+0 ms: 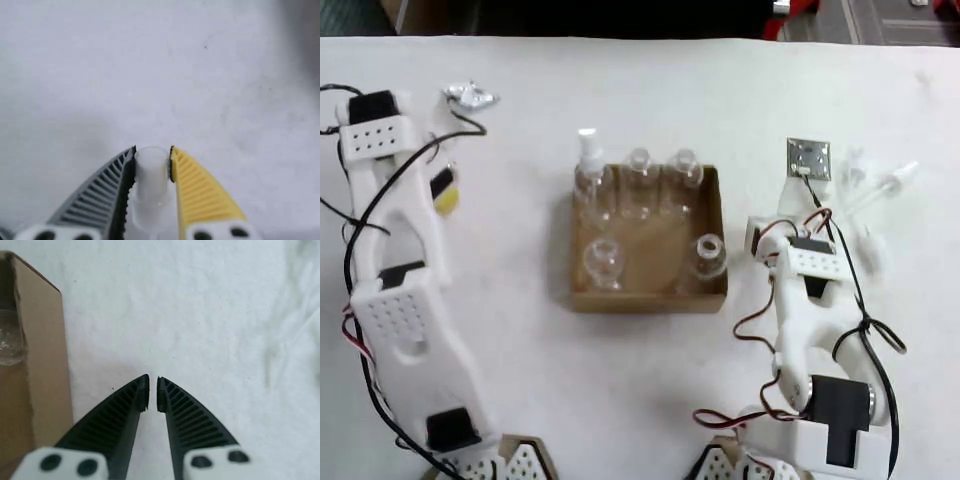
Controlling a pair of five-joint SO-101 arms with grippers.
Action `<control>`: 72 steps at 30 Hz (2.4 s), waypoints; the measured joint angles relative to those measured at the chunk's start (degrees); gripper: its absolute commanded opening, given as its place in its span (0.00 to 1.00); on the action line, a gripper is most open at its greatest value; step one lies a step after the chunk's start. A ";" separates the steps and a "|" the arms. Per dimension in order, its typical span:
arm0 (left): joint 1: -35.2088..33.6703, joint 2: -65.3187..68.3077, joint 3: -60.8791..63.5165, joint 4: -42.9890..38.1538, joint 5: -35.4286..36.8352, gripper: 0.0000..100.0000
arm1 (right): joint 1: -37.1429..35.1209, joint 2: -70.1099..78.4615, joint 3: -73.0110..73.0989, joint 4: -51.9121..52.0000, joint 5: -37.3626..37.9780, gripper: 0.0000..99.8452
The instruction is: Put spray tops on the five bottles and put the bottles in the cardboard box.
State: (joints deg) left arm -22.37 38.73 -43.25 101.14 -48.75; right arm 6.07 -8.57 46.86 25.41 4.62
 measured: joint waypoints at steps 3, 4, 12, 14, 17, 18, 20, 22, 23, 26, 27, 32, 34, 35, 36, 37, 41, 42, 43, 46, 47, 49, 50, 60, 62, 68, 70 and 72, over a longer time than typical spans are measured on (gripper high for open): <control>0.00 -2.64 0.00 0.18 2.11 0.02 | 0.00 0.00 0.00 0.00 0.00 0.02; 0.00 -3.60 0.00 0.26 2.81 0.02 | 0.00 0.00 0.00 0.00 0.00 0.02; 0.00 -11.25 0.00 0.70 11.60 0.02 | 0.00 0.00 0.00 0.00 0.00 0.02; 0.00 -14.07 0.00 0.70 12.40 0.02 | 0.00 0.00 0.00 0.00 0.00 0.02; 0.00 -19.34 1.05 0.70 12.84 0.02 | 0.00 0.00 0.00 0.00 0.00 0.02; 0.00 -21.54 2.55 0.70 12.92 0.02 | 0.00 0.00 0.00 0.00 0.00 0.02; 0.97 -26.20 7.03 0.79 13.10 0.02 | 0.00 0.00 0.00 0.00 0.00 0.02; 3.08 -31.12 12.66 0.79 13.10 0.02 | 0.00 0.00 0.00 0.00 0.00 0.02; 4.40 -33.41 15.30 0.79 13.10 0.02 | 0.00 0.00 0.00 0.00 0.00 0.02; 8.35 -40.79 20.57 0.79 13.10 0.02 | 0.00 0.00 0.00 0.00 0.00 0.02; 9.49 -43.16 21.19 0.79 13.10 0.02 | 0.00 0.00 0.18 0.00 0.00 0.02; 15.12 -53.71 21.54 0.79 14.68 0.02 | 0.00 0.09 0.88 0.00 0.00 0.02; 16.88 -57.05 21.54 0.79 17.67 0.02 | 0.00 0.09 0.88 0.00 0.00 0.02; 17.49 -58.37 21.54 0.79 19.43 0.02 | 0.00 0.09 0.88 0.00 0.00 0.02; 17.93 -59.69 21.54 0.79 21.45 0.02 | 0.00 0.09 0.88 0.00 0.00 0.02; 18.29 -60.66 21.54 0.79 23.47 0.02 | 0.00 0.09 0.88 0.00 0.00 0.02; 18.81 -62.33 21.54 0.79 29.80 0.02 | 0.00 0.09 0.88 0.00 0.00 0.02; 18.90 -62.51 21.54 0.79 30.77 0.02 | 0.00 0.09 0.88 0.00 0.00 0.02; 18.90 -62.59 21.54 0.79 31.30 0.02 | 0.00 0.09 0.88 0.00 0.00 0.02; 18.90 -62.68 21.54 0.79 32.09 0.02 | 0.00 0.09 0.88 0.00 0.00 0.02; 18.90 -62.68 21.54 0.79 32.09 0.02 | 0.00 0.09 0.88 0.00 0.00 0.02; 18.90 -62.68 21.54 0.79 32.09 0.02 | 0.00 0.09 0.88 0.00 0.00 0.02; 18.90 -62.86 21.54 0.79 32.09 0.02 | 0.00 0.09 0.88 0.00 0.00 0.02; 18.90 -72.44 21.71 0.79 32.44 0.02 | 0.00 0.09 0.88 0.00 0.00 0.02; 18.99 -74.02 23.38 0.79 32.44 0.02 | 0.00 0.09 0.88 0.00 0.00 0.02; 19.08 -76.57 31.56 -0.62 32.44 0.02 | 0.00 0.09 0.88 0.00 0.00 0.02; 19.08 -78.33 34.37 -2.20 32.44 0.02 | 0.00 0.09 0.88 0.00 0.00 0.02; 19.08 -80.62 37.01 -3.87 32.44 0.02 | 0.00 0.09 0.88 0.00 0.00 0.02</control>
State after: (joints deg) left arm -3.30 -41.89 -6.24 97.27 -16.31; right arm 6.07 -8.48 47.74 25.41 4.62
